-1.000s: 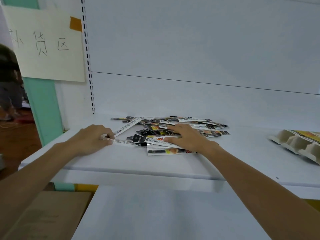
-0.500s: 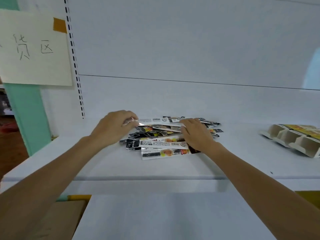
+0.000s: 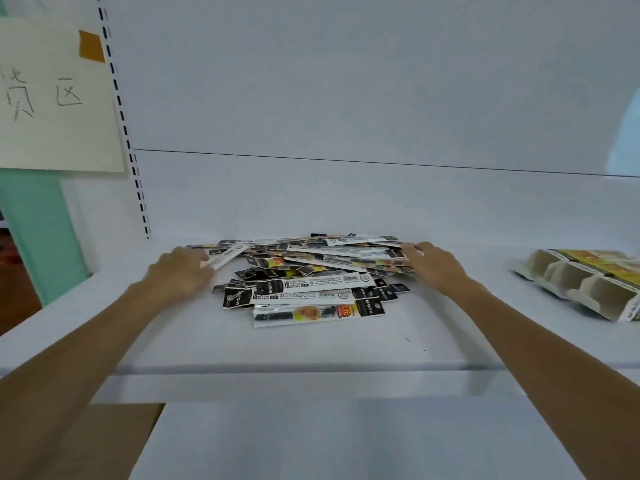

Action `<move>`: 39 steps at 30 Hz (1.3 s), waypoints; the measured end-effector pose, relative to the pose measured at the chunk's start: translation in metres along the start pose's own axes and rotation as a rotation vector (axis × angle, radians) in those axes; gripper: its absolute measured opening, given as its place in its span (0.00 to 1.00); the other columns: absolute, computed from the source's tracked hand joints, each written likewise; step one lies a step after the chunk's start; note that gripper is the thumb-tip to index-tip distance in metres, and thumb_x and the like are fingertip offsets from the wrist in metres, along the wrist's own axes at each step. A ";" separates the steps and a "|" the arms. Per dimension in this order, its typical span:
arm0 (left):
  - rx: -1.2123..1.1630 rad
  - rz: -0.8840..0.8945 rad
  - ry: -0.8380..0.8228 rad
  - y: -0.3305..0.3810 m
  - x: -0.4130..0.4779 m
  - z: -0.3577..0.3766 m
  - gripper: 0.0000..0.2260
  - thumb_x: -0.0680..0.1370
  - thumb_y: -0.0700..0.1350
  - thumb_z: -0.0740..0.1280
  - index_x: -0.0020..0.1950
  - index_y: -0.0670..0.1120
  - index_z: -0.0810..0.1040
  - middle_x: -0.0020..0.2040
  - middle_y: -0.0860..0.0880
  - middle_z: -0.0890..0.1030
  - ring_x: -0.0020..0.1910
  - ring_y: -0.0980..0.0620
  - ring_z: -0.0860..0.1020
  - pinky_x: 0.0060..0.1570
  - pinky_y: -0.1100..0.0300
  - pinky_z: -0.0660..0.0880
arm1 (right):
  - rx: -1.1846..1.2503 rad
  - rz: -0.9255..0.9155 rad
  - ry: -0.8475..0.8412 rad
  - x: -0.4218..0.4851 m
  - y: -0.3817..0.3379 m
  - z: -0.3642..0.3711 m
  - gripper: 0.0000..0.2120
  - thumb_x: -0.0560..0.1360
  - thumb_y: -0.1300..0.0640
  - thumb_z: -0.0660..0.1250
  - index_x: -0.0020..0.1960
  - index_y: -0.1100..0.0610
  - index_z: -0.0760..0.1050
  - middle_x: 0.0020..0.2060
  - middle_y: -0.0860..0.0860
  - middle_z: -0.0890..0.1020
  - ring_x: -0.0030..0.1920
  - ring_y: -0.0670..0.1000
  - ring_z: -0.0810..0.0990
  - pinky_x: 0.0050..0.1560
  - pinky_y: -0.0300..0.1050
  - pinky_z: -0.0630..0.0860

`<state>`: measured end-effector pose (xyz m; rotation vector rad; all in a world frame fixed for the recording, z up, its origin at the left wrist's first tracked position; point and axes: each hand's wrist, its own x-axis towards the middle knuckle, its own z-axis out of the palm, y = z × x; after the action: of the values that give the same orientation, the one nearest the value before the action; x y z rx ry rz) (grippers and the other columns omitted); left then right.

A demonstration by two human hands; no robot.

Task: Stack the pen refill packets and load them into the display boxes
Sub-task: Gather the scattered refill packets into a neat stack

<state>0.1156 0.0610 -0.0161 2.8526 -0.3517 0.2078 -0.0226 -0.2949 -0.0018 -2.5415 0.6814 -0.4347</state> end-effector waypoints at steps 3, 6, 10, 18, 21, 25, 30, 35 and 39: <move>-0.039 0.030 -0.004 -0.019 -0.007 -0.001 0.13 0.78 0.50 0.63 0.60 0.47 0.76 0.56 0.43 0.78 0.54 0.43 0.74 0.53 0.54 0.72 | -0.133 -0.066 -0.110 0.005 -0.001 0.007 0.24 0.80 0.47 0.53 0.70 0.60 0.63 0.67 0.60 0.69 0.66 0.61 0.68 0.64 0.52 0.65; -0.182 0.007 0.117 -0.024 -0.015 -0.003 0.10 0.75 0.44 0.67 0.56 0.47 0.78 0.54 0.43 0.80 0.48 0.43 0.76 0.49 0.54 0.73 | -0.133 -0.061 -0.133 0.017 -0.003 0.017 0.23 0.81 0.45 0.48 0.61 0.59 0.72 0.60 0.59 0.75 0.62 0.59 0.72 0.58 0.50 0.66; -0.375 -0.012 0.340 -0.015 -0.021 -0.011 0.11 0.76 0.43 0.66 0.59 0.45 0.78 0.54 0.41 0.80 0.44 0.44 0.75 0.40 0.58 0.68 | -0.121 -0.142 -0.109 0.019 -0.027 0.034 0.22 0.81 0.43 0.46 0.40 0.56 0.69 0.49 0.57 0.78 0.54 0.57 0.75 0.54 0.49 0.68; -0.346 0.421 0.235 0.059 -0.038 -0.016 0.12 0.79 0.46 0.63 0.61 0.47 0.78 0.53 0.48 0.80 0.52 0.50 0.76 0.52 0.58 0.69 | -0.106 -0.318 -0.073 0.013 -0.046 0.042 0.23 0.81 0.48 0.49 0.38 0.61 0.70 0.38 0.58 0.76 0.42 0.57 0.75 0.44 0.47 0.69; -0.185 0.360 0.280 0.069 -0.035 -0.004 0.17 0.79 0.53 0.59 0.65 0.49 0.74 0.59 0.47 0.78 0.60 0.46 0.72 0.59 0.50 0.67 | -0.086 -0.293 0.034 0.019 -0.028 0.034 0.19 0.81 0.50 0.50 0.36 0.59 0.67 0.39 0.59 0.72 0.44 0.57 0.70 0.47 0.49 0.67; -0.446 0.016 0.094 0.049 -0.036 0.001 0.38 0.71 0.70 0.57 0.73 0.47 0.61 0.72 0.43 0.65 0.70 0.42 0.64 0.67 0.47 0.63 | 0.052 -0.168 -0.036 0.023 0.002 0.021 0.23 0.79 0.42 0.53 0.53 0.61 0.75 0.53 0.59 0.78 0.54 0.56 0.74 0.52 0.48 0.67; -0.463 0.143 -0.332 0.045 -0.057 0.006 0.62 0.50 0.82 0.57 0.76 0.55 0.42 0.77 0.50 0.49 0.75 0.49 0.53 0.73 0.45 0.52 | 0.162 -0.051 -0.243 0.011 0.000 0.028 0.36 0.76 0.33 0.47 0.75 0.55 0.55 0.74 0.53 0.61 0.73 0.55 0.58 0.71 0.51 0.54; -0.300 0.138 -0.307 0.077 -0.056 0.020 0.61 0.54 0.81 0.58 0.76 0.52 0.38 0.77 0.43 0.49 0.76 0.44 0.49 0.73 0.44 0.50 | 0.197 -0.125 -0.226 -0.006 -0.035 0.046 0.35 0.78 0.36 0.47 0.76 0.59 0.52 0.74 0.56 0.59 0.74 0.56 0.57 0.71 0.52 0.55; -0.327 0.069 -0.236 0.099 -0.053 0.025 0.54 0.62 0.72 0.65 0.76 0.52 0.40 0.77 0.41 0.47 0.76 0.42 0.44 0.73 0.43 0.50 | 0.160 -0.120 -0.220 -0.005 -0.049 0.065 0.38 0.72 0.31 0.49 0.70 0.59 0.61 0.63 0.62 0.72 0.62 0.58 0.72 0.62 0.55 0.70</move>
<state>0.0426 -0.0269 -0.0261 2.5456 -0.4820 -0.1628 0.0188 -0.2314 -0.0322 -2.4383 0.3990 -0.2335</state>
